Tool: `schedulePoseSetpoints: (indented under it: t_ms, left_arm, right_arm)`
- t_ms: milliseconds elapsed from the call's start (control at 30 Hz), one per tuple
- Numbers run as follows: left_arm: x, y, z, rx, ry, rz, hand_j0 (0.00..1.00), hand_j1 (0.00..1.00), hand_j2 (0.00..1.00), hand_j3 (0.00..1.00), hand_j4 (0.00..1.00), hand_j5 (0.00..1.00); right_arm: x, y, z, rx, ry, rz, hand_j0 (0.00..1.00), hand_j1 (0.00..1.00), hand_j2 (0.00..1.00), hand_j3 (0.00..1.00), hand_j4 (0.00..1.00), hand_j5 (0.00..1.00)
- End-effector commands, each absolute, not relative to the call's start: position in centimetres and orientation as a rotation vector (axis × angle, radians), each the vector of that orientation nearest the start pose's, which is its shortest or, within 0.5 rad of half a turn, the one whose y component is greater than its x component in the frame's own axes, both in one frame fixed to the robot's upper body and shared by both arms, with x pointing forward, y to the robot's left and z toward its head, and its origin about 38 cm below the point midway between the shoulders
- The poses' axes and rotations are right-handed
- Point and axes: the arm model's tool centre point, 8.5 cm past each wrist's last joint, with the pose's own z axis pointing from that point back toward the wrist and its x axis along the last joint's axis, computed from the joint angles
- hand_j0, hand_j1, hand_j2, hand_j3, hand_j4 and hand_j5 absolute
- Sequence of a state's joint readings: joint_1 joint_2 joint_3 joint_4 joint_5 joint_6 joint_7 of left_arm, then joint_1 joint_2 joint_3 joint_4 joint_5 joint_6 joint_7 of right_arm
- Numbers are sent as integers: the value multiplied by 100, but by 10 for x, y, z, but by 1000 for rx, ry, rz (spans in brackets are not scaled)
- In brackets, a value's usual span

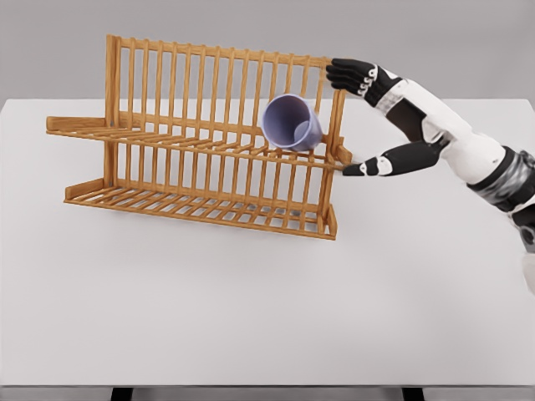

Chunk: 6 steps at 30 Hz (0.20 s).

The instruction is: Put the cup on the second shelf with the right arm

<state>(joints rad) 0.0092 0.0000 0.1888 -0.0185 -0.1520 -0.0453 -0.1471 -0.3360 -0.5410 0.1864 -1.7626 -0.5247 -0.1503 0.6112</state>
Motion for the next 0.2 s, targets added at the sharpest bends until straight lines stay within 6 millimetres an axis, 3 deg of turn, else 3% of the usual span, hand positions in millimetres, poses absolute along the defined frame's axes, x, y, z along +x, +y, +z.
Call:
schedulePoseSetpoints:
  t_ms: [0,167]
  left_arm:
    - [5,261,-262,-56,-57,30,100,100,100,100,100,100]
    - [5,261,-262,-56,-57,30,100,100,100,100,100,100]
  right_arm:
    - [390,-269,277,508,-1939,947,100,100,100,100,100,100]
    - [389,-269,274,512,-1934,945,100,100,100,100,100,100]
